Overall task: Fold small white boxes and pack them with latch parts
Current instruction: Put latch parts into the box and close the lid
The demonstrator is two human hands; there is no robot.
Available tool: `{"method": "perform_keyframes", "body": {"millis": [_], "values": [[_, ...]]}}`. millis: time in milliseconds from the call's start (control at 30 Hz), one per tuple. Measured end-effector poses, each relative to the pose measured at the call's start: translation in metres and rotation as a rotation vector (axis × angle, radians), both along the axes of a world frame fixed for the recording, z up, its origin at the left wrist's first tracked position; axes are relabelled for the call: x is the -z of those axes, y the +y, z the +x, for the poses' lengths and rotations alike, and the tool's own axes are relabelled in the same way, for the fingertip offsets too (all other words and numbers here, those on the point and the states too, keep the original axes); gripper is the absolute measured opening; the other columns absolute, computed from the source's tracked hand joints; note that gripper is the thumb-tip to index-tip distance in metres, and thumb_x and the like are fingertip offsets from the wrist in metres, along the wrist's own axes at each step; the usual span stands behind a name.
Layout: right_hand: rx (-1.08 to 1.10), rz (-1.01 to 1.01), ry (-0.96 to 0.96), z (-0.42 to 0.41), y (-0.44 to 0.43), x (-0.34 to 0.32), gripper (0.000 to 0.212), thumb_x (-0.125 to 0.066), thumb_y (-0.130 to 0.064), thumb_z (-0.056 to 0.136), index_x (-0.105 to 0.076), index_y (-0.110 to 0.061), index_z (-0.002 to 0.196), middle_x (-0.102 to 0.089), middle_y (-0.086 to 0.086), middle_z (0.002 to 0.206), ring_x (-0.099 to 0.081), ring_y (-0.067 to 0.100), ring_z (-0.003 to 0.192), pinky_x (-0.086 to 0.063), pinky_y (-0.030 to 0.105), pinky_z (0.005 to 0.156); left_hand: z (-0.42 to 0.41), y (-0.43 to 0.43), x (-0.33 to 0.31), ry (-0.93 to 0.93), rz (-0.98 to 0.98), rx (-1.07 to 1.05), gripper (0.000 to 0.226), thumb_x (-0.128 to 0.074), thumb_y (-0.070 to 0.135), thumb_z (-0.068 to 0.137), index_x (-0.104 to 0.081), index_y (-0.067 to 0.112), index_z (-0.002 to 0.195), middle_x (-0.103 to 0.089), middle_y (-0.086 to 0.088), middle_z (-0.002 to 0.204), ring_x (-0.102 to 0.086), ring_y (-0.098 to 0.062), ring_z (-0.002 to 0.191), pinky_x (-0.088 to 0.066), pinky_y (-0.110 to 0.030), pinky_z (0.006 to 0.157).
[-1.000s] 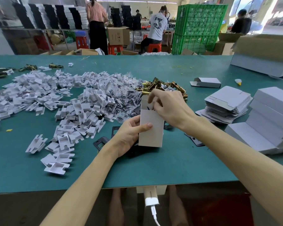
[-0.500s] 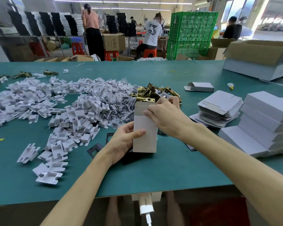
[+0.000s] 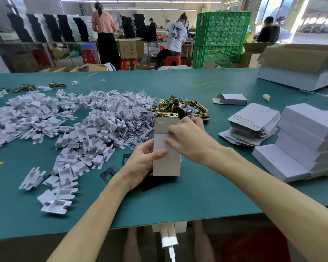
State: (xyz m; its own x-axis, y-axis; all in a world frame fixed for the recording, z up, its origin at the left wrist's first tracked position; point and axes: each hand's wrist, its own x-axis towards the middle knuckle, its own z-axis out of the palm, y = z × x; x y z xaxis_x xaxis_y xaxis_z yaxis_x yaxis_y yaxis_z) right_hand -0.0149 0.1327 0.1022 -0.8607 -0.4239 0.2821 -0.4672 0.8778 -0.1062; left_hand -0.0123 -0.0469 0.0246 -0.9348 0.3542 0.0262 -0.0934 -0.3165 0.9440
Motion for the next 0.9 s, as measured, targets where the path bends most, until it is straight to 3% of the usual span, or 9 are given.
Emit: {"method": "perform_keyframes", "body": {"millis": [67,167,300,467,600,700,900], "values": [[-0.032,-0.147,0.080,0.004,0.004,0.010,0.023,-0.059,-0.031,0.100,-0.063,-0.017,0.118,-0.067,-0.001,0.117,-0.044,0.022,0.121,-0.030,0.040,0.104,0.001,0.000,-0.001,0.012,0.020,-0.005,0.051,-0.073,0.005,0.092,-0.061,0.016,0.140,-0.071,-0.015,0.129,-0.071,-0.029,0.113,-0.062,-0.042,0.091],[0.035,-0.503,0.163,0.012,0.011,0.032,0.045,-0.069,-0.019,0.094,-0.053,-0.011,0.135,-0.058,0.004,0.129,-0.042,0.024,0.126,-0.038,0.036,0.106,0.000,0.001,-0.001,0.053,0.007,0.007,0.059,-0.068,0.003,0.096,-0.052,0.026,0.149,-0.066,-0.010,0.139,-0.067,-0.029,0.123,-0.059,-0.045,0.098],[0.073,-0.928,-0.227,0.013,0.014,0.056,0.057,-0.070,-0.023,0.096,-0.044,-0.028,0.147,-0.052,0.003,0.132,-0.068,0.013,0.101,-0.058,0.033,0.089,-0.001,0.002,0.000,0.070,0.008,-0.001,0.077,-0.065,0.006,0.096,-0.035,0.043,0.158,-0.060,-0.007,0.148,-0.060,-0.033,0.133,-0.053,-0.053,0.106],[-0.001,-1.118,-0.323,0.014,0.007,0.078,0.061,-0.064,-0.025,0.101,-0.038,-0.041,0.153,-0.067,-0.005,0.120,-0.070,0.030,0.092,-0.060,0.039,0.086,-0.001,0.005,0.002,0.098,-0.022,-0.018,0.079,-0.061,0.011,0.100,-0.025,0.047,0.161,-0.062,-0.005,0.147,-0.059,-0.033,0.134,-0.054,-0.052,0.104],[-0.025,-1.274,-0.339,0.012,0.002,0.086,0.057,-0.064,-0.022,0.101,-0.045,-0.039,0.151,-0.072,-0.004,0.109,-0.072,0.013,0.090,-0.056,0.023,0.075,-0.001,0.006,0.003,0.104,-0.013,-0.056,0.079,-0.062,0.012,0.099,-0.026,0.046,0.161,-0.062,-0.004,0.146,-0.059,-0.032,0.134,-0.055,-0.051,0.103],[-0.032,-1.408,-0.373,0.011,0.002,0.089,0.051,-0.066,-0.023,0.100,-0.053,-0.041,0.145,-0.074,-0.005,0.103,-0.071,0.009,0.093,-0.056,0.021,0.076,-0.002,0.008,0.005,0.117,-0.014,-0.072,0.078,-0.062,0.014,0.099,-0.025,0.044,0.161,-0.062,-0.002,0.146,-0.060,-0.029,0.133,-0.056,-0.049,0.103],[-0.067,-1.489,-0.436,0.010,0.004,0.092,0.046,-0.069,-0.024,0.097,-0.059,-0.043,0.138,-0.075,0.000,0.105,-0.071,0.016,0.102,-0.057,0.026,0.081,-0.005,0.005,0.007,0.080,0.013,-0.092,0.060,-0.067,0.012,0.096,-0.052,0.036,0.150,-0.065,-0.008,0.141,-0.066,-0.033,0.124,-0.061,-0.048,0.092]]}}
